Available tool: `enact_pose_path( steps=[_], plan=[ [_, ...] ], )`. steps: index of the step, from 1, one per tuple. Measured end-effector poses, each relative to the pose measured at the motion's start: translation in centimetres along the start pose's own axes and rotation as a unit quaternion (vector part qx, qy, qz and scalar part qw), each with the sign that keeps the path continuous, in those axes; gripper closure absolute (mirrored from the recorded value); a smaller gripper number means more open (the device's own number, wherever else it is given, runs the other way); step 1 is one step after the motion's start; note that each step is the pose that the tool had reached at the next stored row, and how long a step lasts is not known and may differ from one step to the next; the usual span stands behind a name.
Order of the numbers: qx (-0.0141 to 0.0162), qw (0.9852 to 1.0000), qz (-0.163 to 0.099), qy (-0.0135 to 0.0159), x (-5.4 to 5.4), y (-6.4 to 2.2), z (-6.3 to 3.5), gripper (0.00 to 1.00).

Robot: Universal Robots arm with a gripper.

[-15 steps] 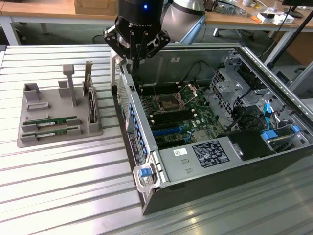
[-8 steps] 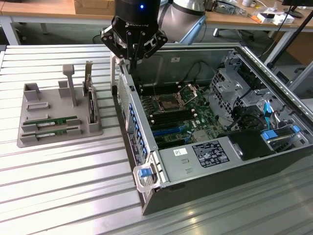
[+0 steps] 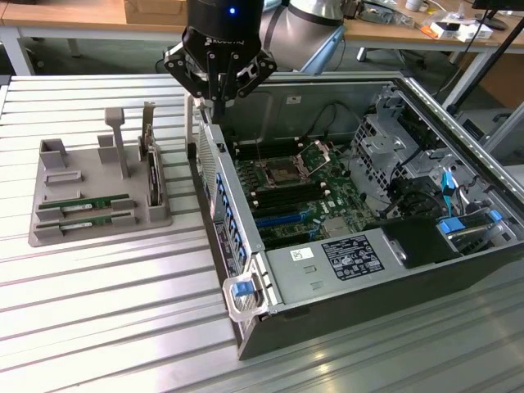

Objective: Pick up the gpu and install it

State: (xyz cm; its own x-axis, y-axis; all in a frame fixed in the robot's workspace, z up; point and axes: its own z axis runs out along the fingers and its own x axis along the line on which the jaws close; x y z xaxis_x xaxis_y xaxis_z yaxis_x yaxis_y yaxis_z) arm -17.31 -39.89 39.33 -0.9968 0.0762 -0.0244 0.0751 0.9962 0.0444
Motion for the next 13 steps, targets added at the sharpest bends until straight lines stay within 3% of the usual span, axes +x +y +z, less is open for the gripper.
enact_pose_path(
  steps=[13],
  plan=[
    [0.0, 1.0, 0.0, 0.0, 0.68, -0.05, -0.02, 0.9]
  ],
)
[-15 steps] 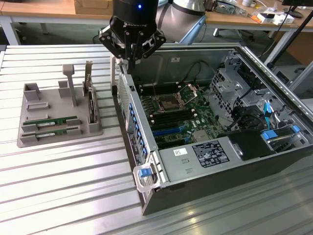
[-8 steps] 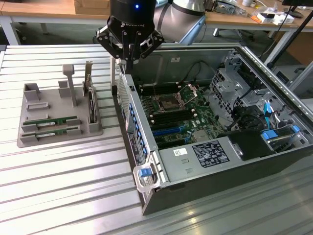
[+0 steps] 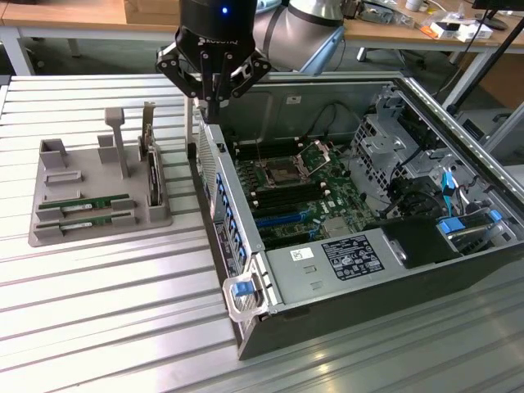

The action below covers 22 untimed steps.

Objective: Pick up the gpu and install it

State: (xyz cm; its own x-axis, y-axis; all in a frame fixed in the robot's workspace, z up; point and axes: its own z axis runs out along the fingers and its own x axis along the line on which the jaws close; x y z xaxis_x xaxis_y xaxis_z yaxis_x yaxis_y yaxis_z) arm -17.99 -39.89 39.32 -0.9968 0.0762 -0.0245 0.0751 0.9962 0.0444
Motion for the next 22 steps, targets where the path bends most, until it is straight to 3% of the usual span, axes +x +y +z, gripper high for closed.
enact_pose_path(
  steps=[22],
  plan=[
    [0.0, 1.0, 0.0, 0.0, 1.2, -0.09, -0.04, 0.9]
  ],
)
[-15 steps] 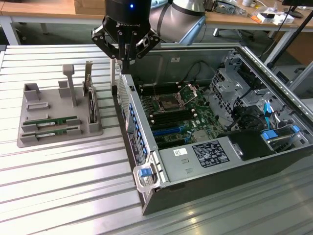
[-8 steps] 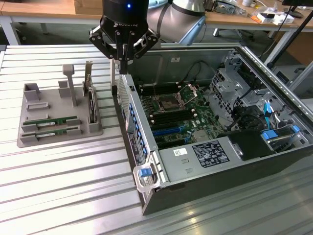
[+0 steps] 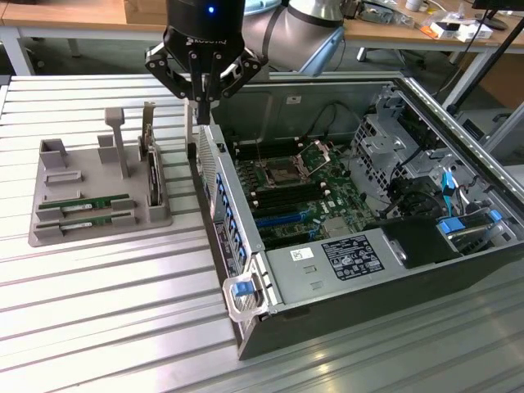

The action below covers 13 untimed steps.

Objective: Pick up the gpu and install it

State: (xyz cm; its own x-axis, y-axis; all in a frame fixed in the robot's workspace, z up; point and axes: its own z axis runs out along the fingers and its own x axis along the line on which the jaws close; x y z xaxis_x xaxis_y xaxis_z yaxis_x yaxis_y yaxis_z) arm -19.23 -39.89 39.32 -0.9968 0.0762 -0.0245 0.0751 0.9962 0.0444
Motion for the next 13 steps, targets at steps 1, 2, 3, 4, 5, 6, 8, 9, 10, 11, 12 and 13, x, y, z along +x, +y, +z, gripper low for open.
enact_pose_path(
  steps=[1, 2, 3, 4, 5, 6, 8, 9, 10, 11, 12, 13],
  plan=[
    [0.0, 1.0, 0.0, 0.0, 0.04, 0.0, -0.01, 0.9],
    [0.0, 1.0, 0.0, 0.0, 0.08, -0.01, 0.0, 0.9],
    [0.0, 1.0, 0.0, 0.0, 0.16, -0.01, -0.01, 0.9],
    [0.0, 1.0, 0.0, 0.0, 0.23, -0.02, -0.01, 0.9],
    [0.0, 1.0, 0.0, 0.0, 0.29, -0.02, -0.01, 0.9],
    [0.0, 1.0, 0.0, 0.0, 0.33, -0.03, -0.01, 0.9],
    [0.0, 1.0, 0.0, 0.0, 0.43, -0.03, -0.01, 0.9],
    [0.0, 1.0, 0.0, 0.0, 0.49, -0.04, -0.02, 0.9],
    [0.0, 1.0, 0.0, 0.0, 0.53, -0.04, -0.02, 0.9],
    [0.0, 1.0, 0.0, 0.0, 0.57, -0.04, -0.02, 0.9],
    [0.0, 1.0, 0.0, 0.0, 0.61, -0.05, -0.02, 0.9],
    [0.0, 1.0, 0.0, 0.0, 0.64, -0.05, -0.02, 0.9]
  ],
)
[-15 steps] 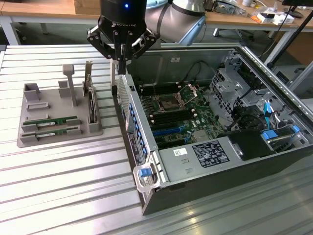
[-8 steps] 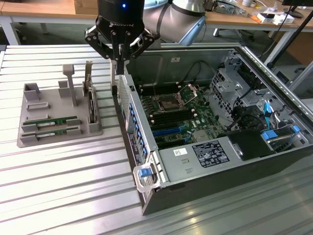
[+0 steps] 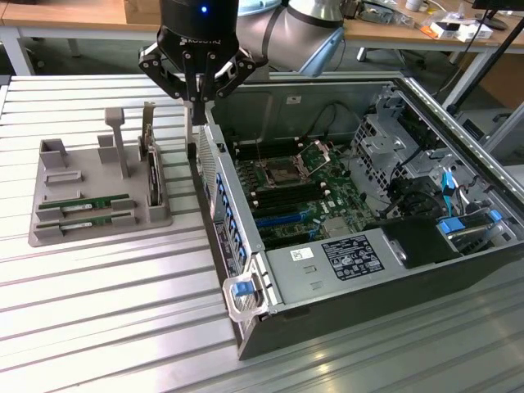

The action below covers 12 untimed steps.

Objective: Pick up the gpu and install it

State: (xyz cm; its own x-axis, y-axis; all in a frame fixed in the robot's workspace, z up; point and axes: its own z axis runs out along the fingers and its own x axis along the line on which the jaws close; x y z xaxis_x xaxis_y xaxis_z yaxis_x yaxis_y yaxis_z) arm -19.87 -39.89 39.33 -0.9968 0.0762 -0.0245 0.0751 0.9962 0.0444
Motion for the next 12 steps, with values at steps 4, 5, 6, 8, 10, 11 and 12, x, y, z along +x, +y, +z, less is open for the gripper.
enact_pose_path(
  steps=[4, 5, 6, 8, 10, 11, 12],
  plan=[
    [0.0, 1.0, 0.0, 0.0, 0.3, -0.02, 0.0, 0.9],
    [0.0, 1.0, 0.0, 0.0, 0.3, -0.03, -0.01, 0.9],
    [0.0, 1.0, 0.0, 0.0, 0.4, -0.03, -0.01, 0.9],
    [0.0, 1.0, 0.0, 0.0, 0.5, -0.04, -0.01, 0.9],
    [0.0, 1.0, 0.0, 0.0, 0.6, -0.05, -0.02, 0.9],
    [0.0, 1.0, 0.0, 0.0, 0.6, -0.05, -0.02, 0.9],
    [0.0, 1.0, 0.0, 0.0, 1.4, -0.11, -0.04, 0.9]
  ],
)
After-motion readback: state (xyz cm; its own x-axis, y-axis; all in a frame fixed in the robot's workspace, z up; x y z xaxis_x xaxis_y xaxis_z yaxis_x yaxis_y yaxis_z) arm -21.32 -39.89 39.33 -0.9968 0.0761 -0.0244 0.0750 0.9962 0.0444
